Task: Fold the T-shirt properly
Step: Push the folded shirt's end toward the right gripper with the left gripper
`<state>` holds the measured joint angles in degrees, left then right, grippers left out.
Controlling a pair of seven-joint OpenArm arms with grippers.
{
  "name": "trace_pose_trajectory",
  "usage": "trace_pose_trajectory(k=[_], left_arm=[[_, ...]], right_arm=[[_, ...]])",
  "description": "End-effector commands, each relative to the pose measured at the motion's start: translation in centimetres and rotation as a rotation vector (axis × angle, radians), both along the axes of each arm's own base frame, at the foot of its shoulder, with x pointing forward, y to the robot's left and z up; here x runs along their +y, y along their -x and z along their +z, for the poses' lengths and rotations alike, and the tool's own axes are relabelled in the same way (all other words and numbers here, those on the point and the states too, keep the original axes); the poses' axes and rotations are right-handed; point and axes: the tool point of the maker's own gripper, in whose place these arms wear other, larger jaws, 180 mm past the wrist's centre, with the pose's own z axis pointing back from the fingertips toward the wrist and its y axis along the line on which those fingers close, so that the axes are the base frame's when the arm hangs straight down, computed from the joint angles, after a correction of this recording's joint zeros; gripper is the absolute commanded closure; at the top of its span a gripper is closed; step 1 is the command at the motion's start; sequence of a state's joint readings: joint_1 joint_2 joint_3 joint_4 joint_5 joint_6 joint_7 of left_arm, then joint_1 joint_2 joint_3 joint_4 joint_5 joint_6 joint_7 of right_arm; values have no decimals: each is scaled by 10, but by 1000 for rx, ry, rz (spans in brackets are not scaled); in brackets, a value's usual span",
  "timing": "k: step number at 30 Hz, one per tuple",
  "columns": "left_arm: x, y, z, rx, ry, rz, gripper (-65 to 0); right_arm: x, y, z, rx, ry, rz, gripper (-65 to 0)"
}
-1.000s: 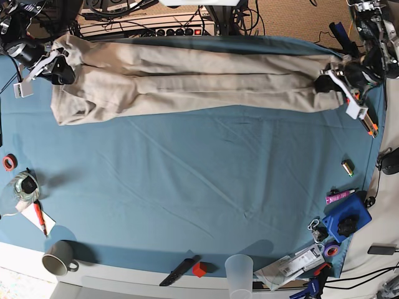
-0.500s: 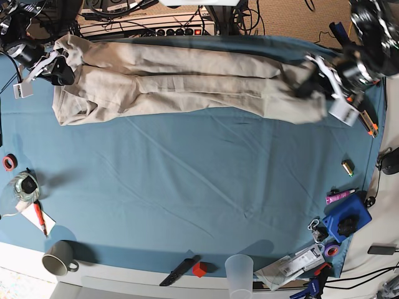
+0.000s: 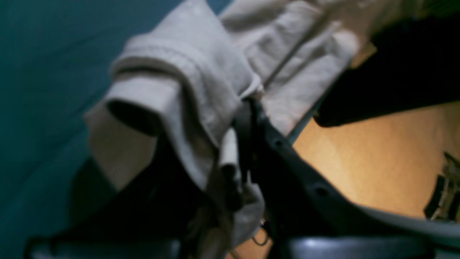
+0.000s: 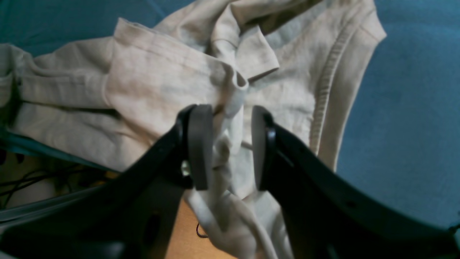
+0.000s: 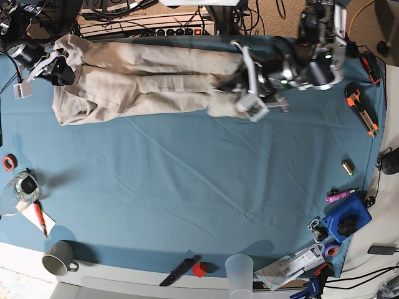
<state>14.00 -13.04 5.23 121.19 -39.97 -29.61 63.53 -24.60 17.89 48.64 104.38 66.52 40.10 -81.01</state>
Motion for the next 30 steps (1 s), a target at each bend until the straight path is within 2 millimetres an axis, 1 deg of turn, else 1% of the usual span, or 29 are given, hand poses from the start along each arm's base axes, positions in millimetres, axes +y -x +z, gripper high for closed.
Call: trace_pose_trajectory(k=[1,6,11,14,16,17,19,20,21,22,24,27,30], left_arm=[[-9,-6,11,-40,40,-11,0],[-42,-9,7,-69,16,-78,0],[-79,-4,5,-24,81,-117,0],[-89,-4,8,-17,106,-119,0],[-89,-6,7,-27,92,-113,0],[-89,-7,6,-31,83,-108,-63],[-88,-8,5,-29,79,-96,-233],[-87,-10,5,-20,82,-78,-298],[-87,-12,5,-8,84,-59,-340],[-86,-13,4,0,84,-47,-350],[-87,-12,7,-2,92,-50,-350],[-91,-4,25,-3,139,-85,-330],[-86,-5,43,-68,145,-73,-248]], right_arm=[[-2,-6,12,-44,9,6,-189],[-2,-6,12,-44,9,6,-189],[-2,-6,12,-44,9,6,-189],[-2,-6,12,-44,9,6,-189],[-2,-6,12,-44,9,6,-189],[-2,-6,12,-44,9,6,-189],[-2,-7,12,-44,9,6,-189],[-2,-6,12,-44,9,6,-189],[-2,-6,12,-44,9,6,-189],[-2,-6,12,-44,9,6,-189],[-2,-7,12,-45,9,6,-189],[-2,-6,12,-44,9,6,-189],[-2,-7,12,-45,9,6,-189]])
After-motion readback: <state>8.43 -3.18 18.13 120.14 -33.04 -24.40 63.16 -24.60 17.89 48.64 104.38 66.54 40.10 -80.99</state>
